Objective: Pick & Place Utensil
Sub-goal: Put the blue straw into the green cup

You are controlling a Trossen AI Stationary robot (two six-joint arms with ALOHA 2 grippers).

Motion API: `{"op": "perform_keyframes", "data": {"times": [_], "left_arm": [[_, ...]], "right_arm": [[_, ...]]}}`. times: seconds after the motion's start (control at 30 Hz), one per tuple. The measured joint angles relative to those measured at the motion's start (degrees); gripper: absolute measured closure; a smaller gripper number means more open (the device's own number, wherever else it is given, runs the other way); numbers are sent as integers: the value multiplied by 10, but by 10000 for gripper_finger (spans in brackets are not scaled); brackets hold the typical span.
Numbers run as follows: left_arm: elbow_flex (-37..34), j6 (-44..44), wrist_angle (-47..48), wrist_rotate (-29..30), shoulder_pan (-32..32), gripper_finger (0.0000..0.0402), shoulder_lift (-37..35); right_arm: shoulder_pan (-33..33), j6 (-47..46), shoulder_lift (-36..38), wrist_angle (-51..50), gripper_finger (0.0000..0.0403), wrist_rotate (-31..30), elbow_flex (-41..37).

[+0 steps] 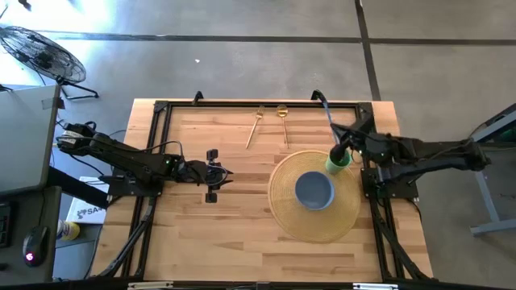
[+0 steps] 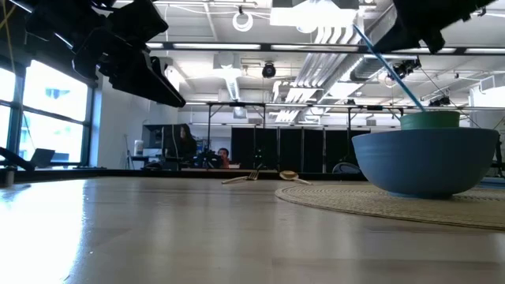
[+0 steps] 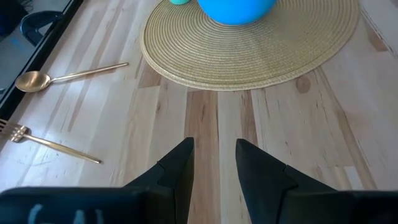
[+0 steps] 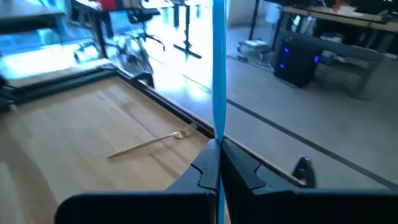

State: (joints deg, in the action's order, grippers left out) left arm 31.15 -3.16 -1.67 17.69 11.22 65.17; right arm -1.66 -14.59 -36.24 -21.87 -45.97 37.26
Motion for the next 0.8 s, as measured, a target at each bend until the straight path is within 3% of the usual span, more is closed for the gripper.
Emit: {"op": "perform_keyframes", "data": {"times": [0.17,0.37,0.57,0.8], "left_arm": [[0,0,-8,0,0,286,0],[0,4,-13,-2,0,286,0],[0,5,-14,-2,0,286,0],[0,5,-14,-2,0,286,0]], "right_arm": [[-31,18,53,84,403,-3,-88],[-53,22,92,92,402,20,-141],[-61,16,97,69,386,29,-150],[-60,-4,97,9,339,29,-138]]}}
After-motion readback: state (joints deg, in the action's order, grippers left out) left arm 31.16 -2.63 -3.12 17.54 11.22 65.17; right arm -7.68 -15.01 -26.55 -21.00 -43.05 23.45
